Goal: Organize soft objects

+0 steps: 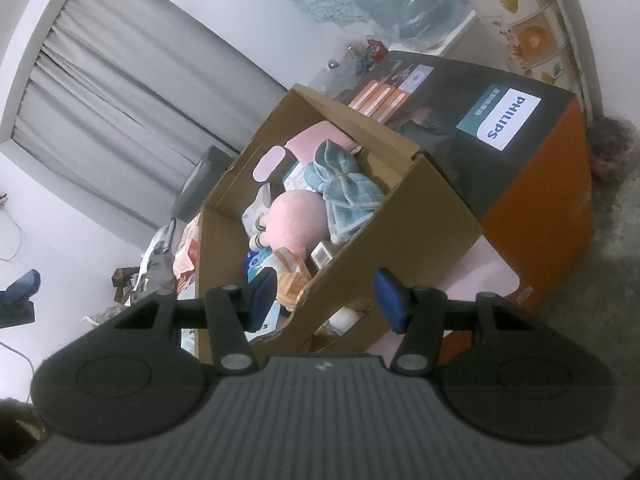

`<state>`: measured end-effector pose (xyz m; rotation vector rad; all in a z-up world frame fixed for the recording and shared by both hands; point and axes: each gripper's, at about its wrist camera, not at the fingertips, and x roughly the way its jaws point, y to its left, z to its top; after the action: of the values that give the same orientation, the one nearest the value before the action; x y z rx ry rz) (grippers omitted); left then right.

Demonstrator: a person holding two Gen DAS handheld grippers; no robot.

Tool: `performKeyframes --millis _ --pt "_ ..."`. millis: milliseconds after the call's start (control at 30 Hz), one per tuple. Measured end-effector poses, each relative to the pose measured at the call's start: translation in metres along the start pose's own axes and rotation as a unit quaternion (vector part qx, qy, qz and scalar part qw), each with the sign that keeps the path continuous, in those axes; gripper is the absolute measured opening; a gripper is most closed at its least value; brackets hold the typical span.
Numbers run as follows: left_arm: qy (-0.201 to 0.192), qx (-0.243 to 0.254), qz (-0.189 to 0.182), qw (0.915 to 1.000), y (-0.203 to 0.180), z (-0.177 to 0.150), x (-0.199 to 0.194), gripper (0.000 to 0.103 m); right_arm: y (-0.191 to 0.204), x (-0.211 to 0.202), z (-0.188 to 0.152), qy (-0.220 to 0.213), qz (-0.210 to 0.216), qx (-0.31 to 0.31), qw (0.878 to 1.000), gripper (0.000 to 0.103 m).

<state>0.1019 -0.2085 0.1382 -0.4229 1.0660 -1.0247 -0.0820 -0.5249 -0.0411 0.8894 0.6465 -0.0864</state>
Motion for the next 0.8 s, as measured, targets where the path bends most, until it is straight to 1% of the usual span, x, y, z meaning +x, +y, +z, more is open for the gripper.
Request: performKeyframes --millis 67,133,267,433,533,600,700,800 --pt "-0.005 -0.002 0.001 1.0000 0.000 -0.002 -0.005 0.094 0.000 0.003 0.000 0.004 0.003 0.002 1.000 0.054" --pt "-0.001 -0.002 0.000 1.0000 0.000 -0.002 -0.007 0.094 0.001 0.006 0.000 0.009 0.005 0.005 1.000 0.054" --pt "0.003 0.014 0.003 0.9999 -0.005 -0.007 -0.012 0.094 0.005 0.009 -0.001 0.012 0.013 0.003 1.000 0.054" --pt "-0.020 0.015 -0.013 0.9996 -0.007 -0.011 -0.027 0.094 0.011 0.006 -0.005 0.011 0.016 0.000 1.000 0.054" --pt "-0.035 0.027 -0.014 0.9989 -0.012 -0.014 -0.037 0.097 0.012 0.004 -0.006 0.009 0.020 0.000 1.000 0.054" --pt "-0.036 0.031 -0.013 0.9988 -0.013 -0.016 -0.040 0.098 0.014 0.003 -0.008 0.009 0.020 -0.002 1.000 0.054" --pt "-0.029 0.021 -0.021 0.9992 -0.009 -0.018 -0.044 0.098 0.016 0.004 -0.010 0.013 0.018 -0.001 1.000 0.054" --pt "-0.039 0.019 -0.022 0.9988 -0.006 -0.019 -0.053 0.098 0.017 0.008 -0.011 0.018 0.020 0.003 1.000 0.054"
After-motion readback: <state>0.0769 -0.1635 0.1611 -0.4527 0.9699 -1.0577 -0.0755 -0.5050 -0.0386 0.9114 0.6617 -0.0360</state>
